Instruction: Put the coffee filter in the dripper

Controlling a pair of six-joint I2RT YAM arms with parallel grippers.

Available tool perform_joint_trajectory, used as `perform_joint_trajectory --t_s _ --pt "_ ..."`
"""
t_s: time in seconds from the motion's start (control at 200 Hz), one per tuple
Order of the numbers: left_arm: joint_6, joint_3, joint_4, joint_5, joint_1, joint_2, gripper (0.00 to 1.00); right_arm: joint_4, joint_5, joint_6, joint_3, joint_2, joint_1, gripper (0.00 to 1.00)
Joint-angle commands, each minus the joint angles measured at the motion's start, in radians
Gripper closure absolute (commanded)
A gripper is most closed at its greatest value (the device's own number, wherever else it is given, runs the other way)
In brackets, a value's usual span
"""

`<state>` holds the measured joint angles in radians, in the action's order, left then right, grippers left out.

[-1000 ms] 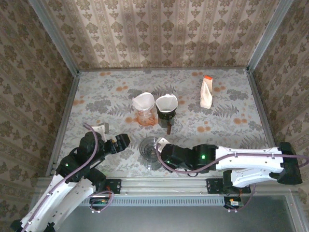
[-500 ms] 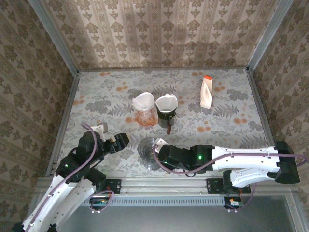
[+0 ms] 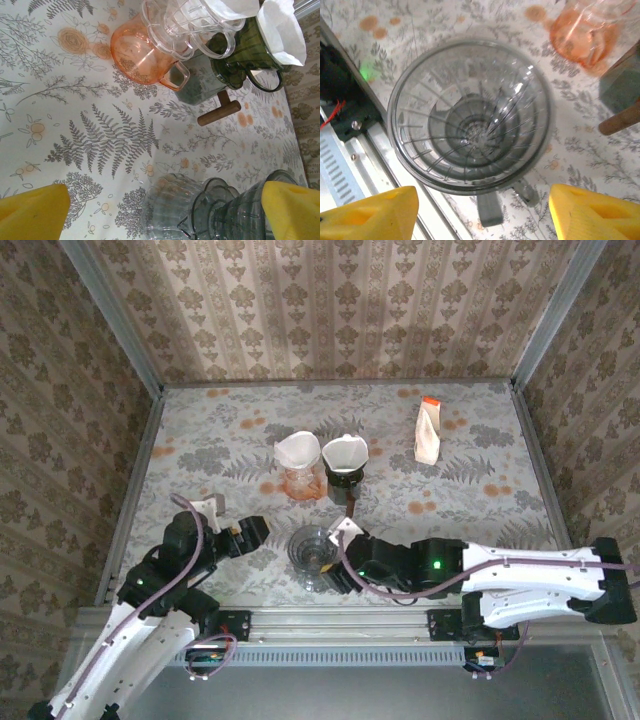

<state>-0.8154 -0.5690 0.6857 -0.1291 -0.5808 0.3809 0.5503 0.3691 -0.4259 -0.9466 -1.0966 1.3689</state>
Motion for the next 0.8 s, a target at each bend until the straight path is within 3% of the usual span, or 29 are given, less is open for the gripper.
perform_joint_trajectory --t_s 0.0,0.085,0.26,0.49,0.65,0.795 --pt "-0.001 0.028 -0.050 -0.029 0.007 -0.012 0.00 0.015 0.111 -0.026 0.010 0.059 -0.009 0.28" --pt "-0.006 0.045 -0.070 -0.028 0.009 -0.011 0.00 0.039 0.152 -0.045 0.001 0.092 -0.072 0.29" --pt "-0.021 0.092 -0.123 -0.043 0.009 -0.010 0.00 0.028 0.070 -0.082 0.001 0.134 -0.390 0.38" --pt "-0.043 0.149 -0.171 -0.071 0.009 -0.011 0.00 -0.009 -0.055 -0.061 -0.044 -0.043 -0.790 0.50" --pt "-0.038 0.158 -0.189 -0.083 0.011 -0.006 0.00 -0.041 -0.072 -0.058 -0.104 -0.221 -0.958 0.56" --pt "-0.034 0.161 -0.195 -0.087 0.013 -0.002 0.00 -0.074 -0.065 -0.022 -0.172 -0.348 -1.029 0.64"
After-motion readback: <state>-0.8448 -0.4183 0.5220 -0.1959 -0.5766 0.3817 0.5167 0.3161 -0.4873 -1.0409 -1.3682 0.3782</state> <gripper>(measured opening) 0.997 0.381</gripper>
